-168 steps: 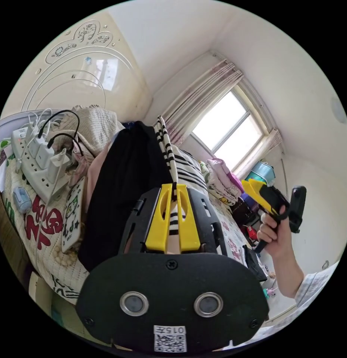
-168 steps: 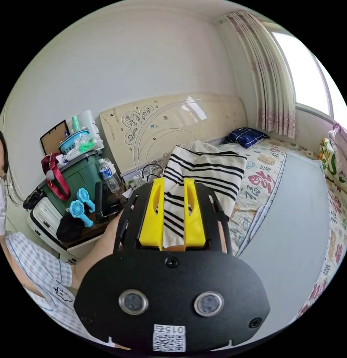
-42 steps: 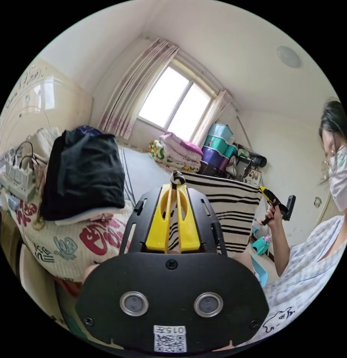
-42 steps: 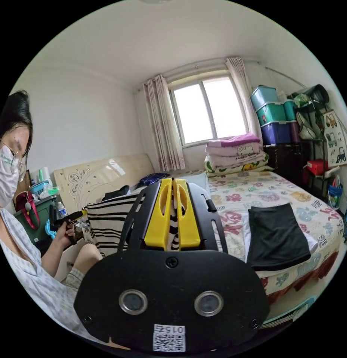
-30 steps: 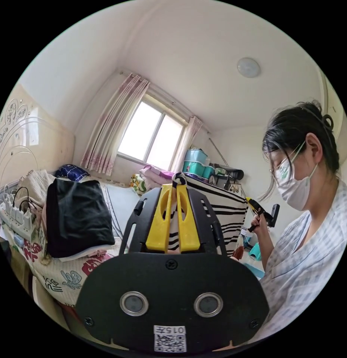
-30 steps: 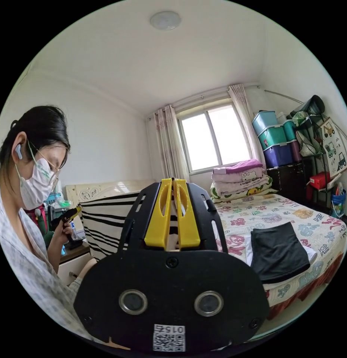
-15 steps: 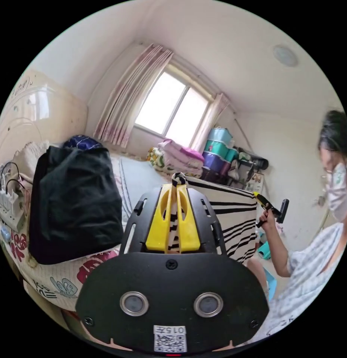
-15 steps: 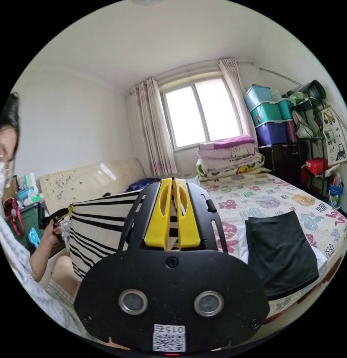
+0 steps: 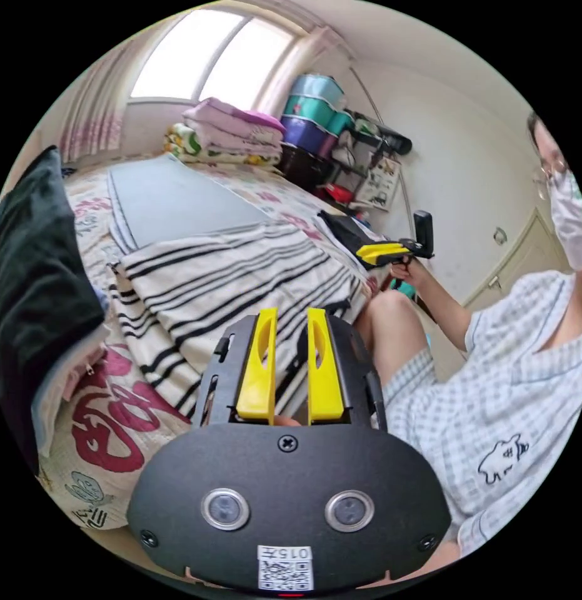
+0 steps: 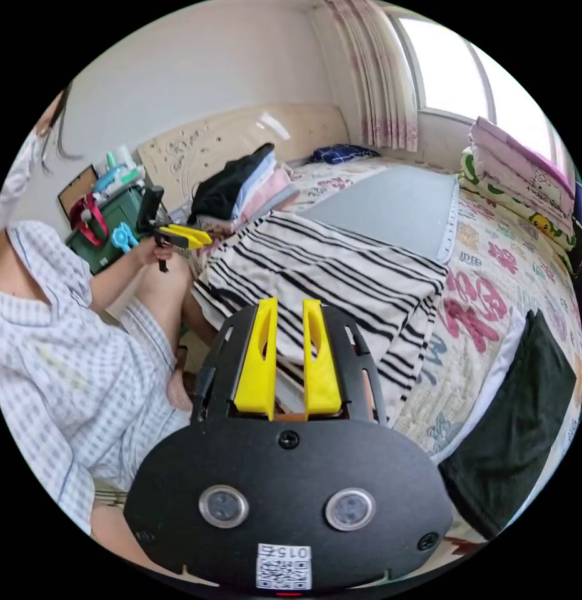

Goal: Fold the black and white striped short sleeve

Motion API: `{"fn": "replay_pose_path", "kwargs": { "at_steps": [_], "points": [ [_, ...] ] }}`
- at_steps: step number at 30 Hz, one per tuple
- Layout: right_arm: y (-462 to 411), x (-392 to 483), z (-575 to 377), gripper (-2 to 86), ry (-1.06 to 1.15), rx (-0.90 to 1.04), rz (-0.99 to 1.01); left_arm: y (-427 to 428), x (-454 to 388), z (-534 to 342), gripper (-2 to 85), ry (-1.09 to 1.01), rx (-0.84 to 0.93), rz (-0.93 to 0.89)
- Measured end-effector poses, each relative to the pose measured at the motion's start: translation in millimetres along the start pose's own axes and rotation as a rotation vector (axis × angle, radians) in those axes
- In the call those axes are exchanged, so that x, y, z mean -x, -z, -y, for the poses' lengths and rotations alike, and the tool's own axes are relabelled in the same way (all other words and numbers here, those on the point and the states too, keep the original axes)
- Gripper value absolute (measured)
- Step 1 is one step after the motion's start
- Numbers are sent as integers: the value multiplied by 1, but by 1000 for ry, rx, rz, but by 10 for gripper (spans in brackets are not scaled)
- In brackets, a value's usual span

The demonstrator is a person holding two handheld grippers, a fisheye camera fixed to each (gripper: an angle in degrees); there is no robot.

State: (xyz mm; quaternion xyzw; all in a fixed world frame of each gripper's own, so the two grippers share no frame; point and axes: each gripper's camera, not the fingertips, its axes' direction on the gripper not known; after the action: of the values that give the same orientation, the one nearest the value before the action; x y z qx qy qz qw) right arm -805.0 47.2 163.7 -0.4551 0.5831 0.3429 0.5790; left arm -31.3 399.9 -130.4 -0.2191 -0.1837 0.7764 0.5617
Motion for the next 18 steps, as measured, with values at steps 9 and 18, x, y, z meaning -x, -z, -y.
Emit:
{"fn": "replay_pose_path", "kwargs": {
  "at_steps": [9, 18],
  "points": [
    [-61, 23, 19, 96, 96, 234, -13, -95, -44, 2, 108, -134, 243, 208],
    [-91, 13, 51, 77, 112, 392, -92, -133, -55, 15, 38, -160, 307, 313]
  ]
}}
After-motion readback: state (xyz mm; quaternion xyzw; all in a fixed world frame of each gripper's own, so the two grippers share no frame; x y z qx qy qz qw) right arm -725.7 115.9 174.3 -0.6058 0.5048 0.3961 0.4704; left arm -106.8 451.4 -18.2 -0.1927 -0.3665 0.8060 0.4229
